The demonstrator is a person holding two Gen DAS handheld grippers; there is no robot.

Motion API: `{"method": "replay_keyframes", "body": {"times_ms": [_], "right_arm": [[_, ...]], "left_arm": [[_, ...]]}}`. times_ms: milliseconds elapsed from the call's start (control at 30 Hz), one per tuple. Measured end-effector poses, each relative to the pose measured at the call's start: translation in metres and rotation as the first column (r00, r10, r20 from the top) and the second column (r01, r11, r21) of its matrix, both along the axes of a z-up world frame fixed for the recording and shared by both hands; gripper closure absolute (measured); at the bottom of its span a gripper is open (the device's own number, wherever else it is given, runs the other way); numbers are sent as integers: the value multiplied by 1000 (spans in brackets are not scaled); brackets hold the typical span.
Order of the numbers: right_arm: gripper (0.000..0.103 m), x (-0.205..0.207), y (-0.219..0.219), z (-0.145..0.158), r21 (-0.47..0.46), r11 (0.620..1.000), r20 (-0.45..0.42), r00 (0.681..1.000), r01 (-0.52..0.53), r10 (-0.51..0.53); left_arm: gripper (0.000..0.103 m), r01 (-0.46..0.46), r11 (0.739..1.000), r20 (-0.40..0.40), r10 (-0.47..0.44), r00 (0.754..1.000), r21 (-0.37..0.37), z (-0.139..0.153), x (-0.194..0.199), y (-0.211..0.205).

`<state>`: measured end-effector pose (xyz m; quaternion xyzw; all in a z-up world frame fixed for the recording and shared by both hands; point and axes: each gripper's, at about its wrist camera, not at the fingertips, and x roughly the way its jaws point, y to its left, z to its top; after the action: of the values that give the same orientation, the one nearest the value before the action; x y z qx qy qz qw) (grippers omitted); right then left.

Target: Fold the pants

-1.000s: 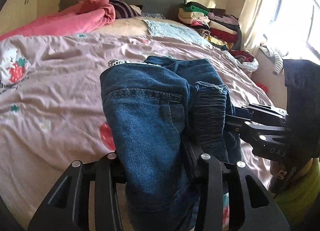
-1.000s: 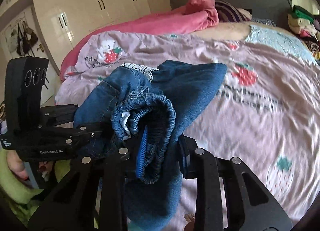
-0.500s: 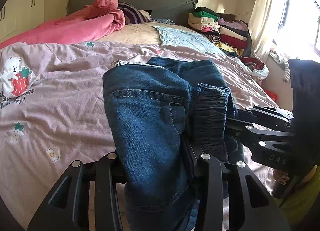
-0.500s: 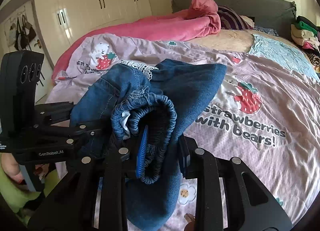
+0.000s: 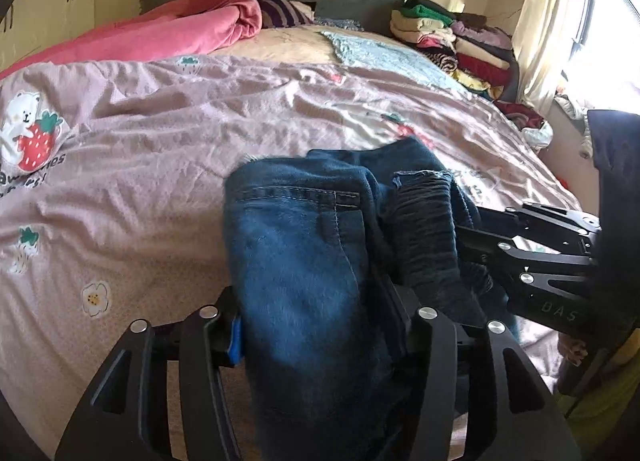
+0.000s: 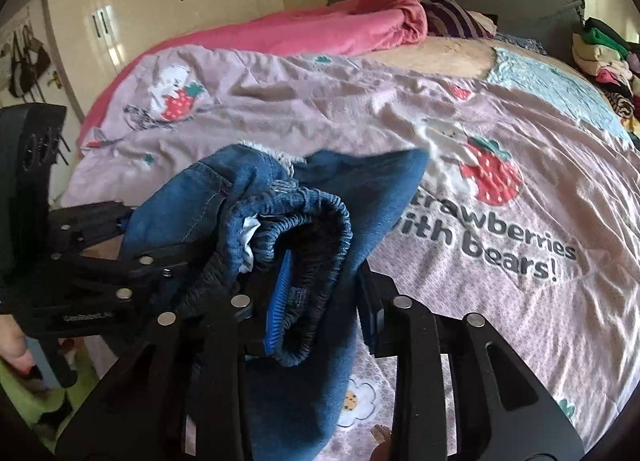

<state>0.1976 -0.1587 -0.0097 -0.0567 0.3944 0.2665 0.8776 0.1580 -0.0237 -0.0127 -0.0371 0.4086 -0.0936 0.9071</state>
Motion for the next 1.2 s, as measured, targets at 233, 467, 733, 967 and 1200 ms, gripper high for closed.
{"method": "replay_keyframes", "body": {"times_ms": [233, 467, 733, 967, 1200], "right_arm": [[56, 9, -8, -16, -37, 997, -48, 996, 74, -76], [47, 13, -14, -28, -48, 993, -83, 990, 111, -115], [38, 5, -19, -18, -25, 991, -60, 990, 130, -131], [28, -13, -29, -2, 13, 990, -29, 990, 140, -140], [17, -36, -37, 19, 38, 989, 20, 989, 145, -146]], "left_arm": [[32, -23, 1000, -31, 23, 999, 3, -13, 2, 6], [23, -22, 1000, -60, 21, 998, -5, -26, 1, 6], [23, -27, 999, -44, 26, 999, -28, -19, -9, 9], [14, -45, 998, -13, 44, 999, -33, -3, -24, 14], [5, -44, 999, 22, 45, 999, -28, 16, -47, 14]]}}
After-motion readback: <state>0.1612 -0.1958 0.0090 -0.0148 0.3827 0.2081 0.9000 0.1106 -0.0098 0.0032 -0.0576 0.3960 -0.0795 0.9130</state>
